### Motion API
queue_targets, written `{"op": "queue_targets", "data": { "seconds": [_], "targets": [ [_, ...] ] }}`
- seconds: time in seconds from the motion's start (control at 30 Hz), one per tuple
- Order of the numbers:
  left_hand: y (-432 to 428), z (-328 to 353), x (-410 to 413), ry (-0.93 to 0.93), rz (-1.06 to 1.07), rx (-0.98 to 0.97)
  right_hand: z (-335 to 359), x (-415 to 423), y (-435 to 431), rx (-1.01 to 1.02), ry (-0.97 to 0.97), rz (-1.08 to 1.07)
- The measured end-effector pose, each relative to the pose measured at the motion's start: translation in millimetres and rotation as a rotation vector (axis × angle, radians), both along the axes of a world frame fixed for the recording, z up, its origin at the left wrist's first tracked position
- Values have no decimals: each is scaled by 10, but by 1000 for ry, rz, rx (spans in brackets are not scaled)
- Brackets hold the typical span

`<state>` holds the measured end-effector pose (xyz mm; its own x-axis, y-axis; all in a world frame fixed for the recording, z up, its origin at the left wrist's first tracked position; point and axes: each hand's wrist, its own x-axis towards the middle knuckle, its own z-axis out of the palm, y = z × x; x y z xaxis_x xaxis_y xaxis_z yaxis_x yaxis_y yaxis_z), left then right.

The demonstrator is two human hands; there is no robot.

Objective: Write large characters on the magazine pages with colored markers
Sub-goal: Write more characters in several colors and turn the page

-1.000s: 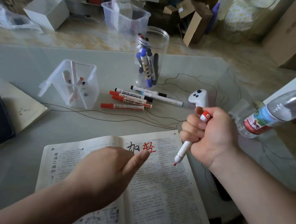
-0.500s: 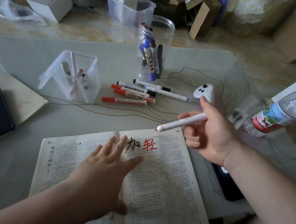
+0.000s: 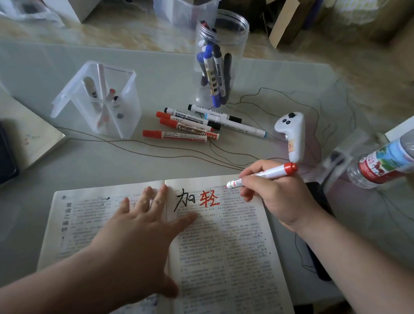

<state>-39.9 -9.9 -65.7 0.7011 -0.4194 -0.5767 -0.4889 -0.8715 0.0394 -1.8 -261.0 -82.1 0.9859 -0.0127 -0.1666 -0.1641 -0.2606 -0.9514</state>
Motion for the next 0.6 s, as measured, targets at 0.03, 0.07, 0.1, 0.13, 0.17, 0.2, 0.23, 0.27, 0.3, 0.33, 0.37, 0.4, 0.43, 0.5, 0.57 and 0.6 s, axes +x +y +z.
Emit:
{"op": "queue_targets", "data": {
  "seconds": [0.03,0.07,0.1,0.13,0.17,0.2,0.23,0.27,0.3,0.33,0.37,0.4,0.43,0.5,0.57,0.6],
  "targets": [
    [4,-4,1,-2,0,3,-1,-1,-1,-45,-21,24],
    [11,-9,2,-1,0,8,0,-4,0,-90,-38,41],
    [12,-10,3,0,0,13,-3,-6,0,-126,-50,48],
    [17,-10,4,2,-1,17,-13,-6,2,-155,-54,48],
    [20,-8,5,4,-1,21,-23,-4,12,-171,-49,43],
    [24,-7,6,7,-2,24,-33,-4,20,-179,-43,36],
    [26,-8,8,7,-4,26,-38,-5,29,-184,-36,32],
    [30,-11,11,7,-5,27,-41,-5,39,-190,-33,30],
    [32,-14,11,6,-5,27,-45,-5,43,-202,-30,35],
    [34,-17,11,6,-4,26,-47,-3,44,-220,-30,42],
    [36,-20,9,6,-3,28,-49,-2,44,-241,-29,52],
    [37,-20,8,5,-4,31,-54,1,43,-262,-29,62],
    [36,-20,6,5,-7,36,-60,3,39,-286,-27,73],
    [32,-17,6,5,-12,44,-60,6,40,-329,-28,91],
    [30,-17,7,5,-11,48,-44,9,49,-366,-33,80],
    [31,-17,7,6,-9,49,-36,16,49,-379,-41,54]
  ]
}}
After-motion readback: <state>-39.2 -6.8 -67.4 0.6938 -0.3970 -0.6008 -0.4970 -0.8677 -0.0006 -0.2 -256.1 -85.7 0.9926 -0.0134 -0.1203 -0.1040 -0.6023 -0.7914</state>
